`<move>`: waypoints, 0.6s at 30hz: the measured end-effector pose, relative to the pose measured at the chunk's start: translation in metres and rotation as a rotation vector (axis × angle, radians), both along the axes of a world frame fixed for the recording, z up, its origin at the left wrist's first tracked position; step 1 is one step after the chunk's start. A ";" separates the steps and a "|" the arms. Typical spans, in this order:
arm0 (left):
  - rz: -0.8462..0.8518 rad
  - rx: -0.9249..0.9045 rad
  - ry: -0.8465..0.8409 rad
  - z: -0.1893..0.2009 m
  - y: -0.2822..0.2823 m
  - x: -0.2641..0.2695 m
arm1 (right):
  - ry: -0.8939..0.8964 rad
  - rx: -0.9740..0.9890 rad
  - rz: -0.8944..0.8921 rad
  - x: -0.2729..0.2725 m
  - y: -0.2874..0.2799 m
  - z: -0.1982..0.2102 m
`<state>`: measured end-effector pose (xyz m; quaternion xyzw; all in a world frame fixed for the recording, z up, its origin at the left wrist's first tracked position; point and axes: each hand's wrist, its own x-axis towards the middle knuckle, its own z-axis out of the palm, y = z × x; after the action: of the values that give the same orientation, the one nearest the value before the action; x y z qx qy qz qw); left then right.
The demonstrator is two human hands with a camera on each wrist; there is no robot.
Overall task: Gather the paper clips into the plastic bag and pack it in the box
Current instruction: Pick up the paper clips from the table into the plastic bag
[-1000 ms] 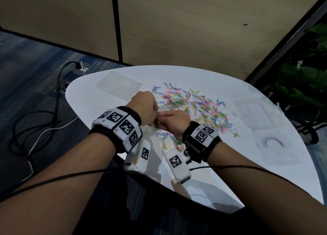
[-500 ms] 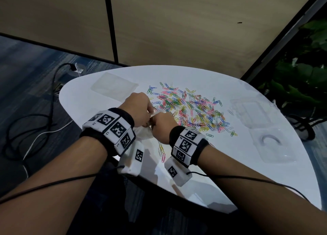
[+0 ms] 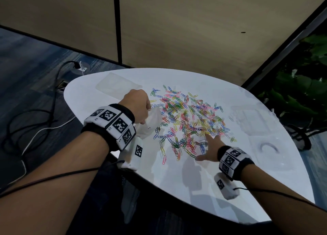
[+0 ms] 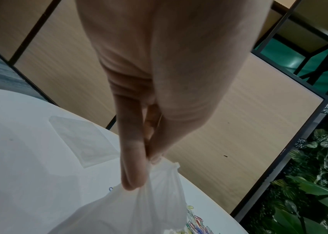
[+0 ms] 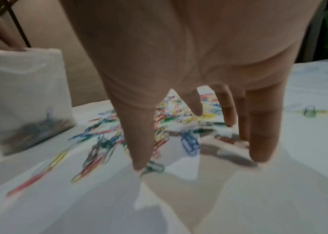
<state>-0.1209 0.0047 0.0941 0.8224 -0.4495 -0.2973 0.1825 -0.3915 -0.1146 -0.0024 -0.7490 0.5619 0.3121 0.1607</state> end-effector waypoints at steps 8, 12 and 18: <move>-0.017 0.020 -0.025 0.001 0.000 0.000 | -0.289 -0.212 0.281 0.034 0.032 -0.036; -0.002 0.014 -0.016 -0.002 -0.001 0.000 | -0.323 -0.280 0.400 0.048 0.021 -0.039; -0.011 0.037 -0.016 -0.002 -0.004 -0.004 | -0.539 -0.212 -0.001 0.041 -0.005 -0.018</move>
<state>-0.1249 0.0005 0.0925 0.8254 -0.4500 -0.2998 0.1621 -0.3507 -0.1198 -0.0207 -0.8174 0.5286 0.0412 0.2253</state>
